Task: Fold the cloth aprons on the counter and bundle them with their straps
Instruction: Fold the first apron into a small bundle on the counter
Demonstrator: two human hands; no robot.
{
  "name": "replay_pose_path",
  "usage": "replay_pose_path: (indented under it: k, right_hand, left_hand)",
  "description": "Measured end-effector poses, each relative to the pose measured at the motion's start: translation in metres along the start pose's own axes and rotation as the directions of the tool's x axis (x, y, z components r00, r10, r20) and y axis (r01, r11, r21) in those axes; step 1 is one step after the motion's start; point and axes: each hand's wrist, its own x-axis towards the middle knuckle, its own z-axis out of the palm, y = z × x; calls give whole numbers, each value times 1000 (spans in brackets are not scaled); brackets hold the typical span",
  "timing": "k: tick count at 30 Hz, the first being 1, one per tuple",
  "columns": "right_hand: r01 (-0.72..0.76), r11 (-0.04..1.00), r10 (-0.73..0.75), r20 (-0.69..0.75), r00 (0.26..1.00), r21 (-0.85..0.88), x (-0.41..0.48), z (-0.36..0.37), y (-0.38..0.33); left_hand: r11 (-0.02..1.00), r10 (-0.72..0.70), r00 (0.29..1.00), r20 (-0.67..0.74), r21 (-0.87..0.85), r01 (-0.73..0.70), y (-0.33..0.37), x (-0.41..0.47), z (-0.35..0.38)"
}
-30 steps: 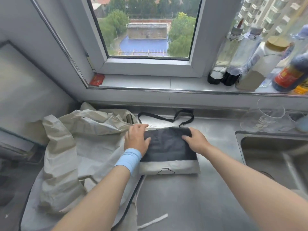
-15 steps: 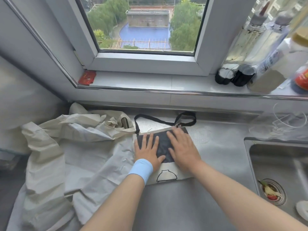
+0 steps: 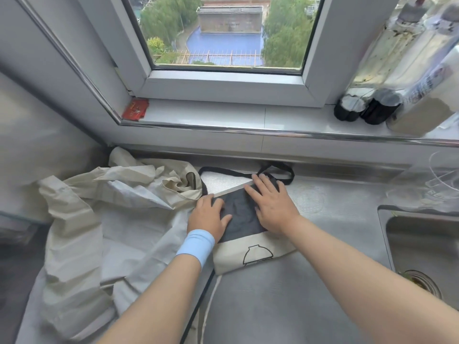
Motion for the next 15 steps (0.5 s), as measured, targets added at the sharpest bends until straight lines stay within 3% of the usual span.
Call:
replay_pose_path:
  k: [7, 15]
  right_hand:
    - [72, 995, -67, 74, 995, -69, 2, -16, 19]
    - [-132, 950, 57, 258, 964, 284, -10, -10, 33]
  left_hand:
    - [996, 92, 979, 183, -36, -86, 0, -1, -15]
    - [993, 9, 995, 103, -119, 3, 5, 6, -4]
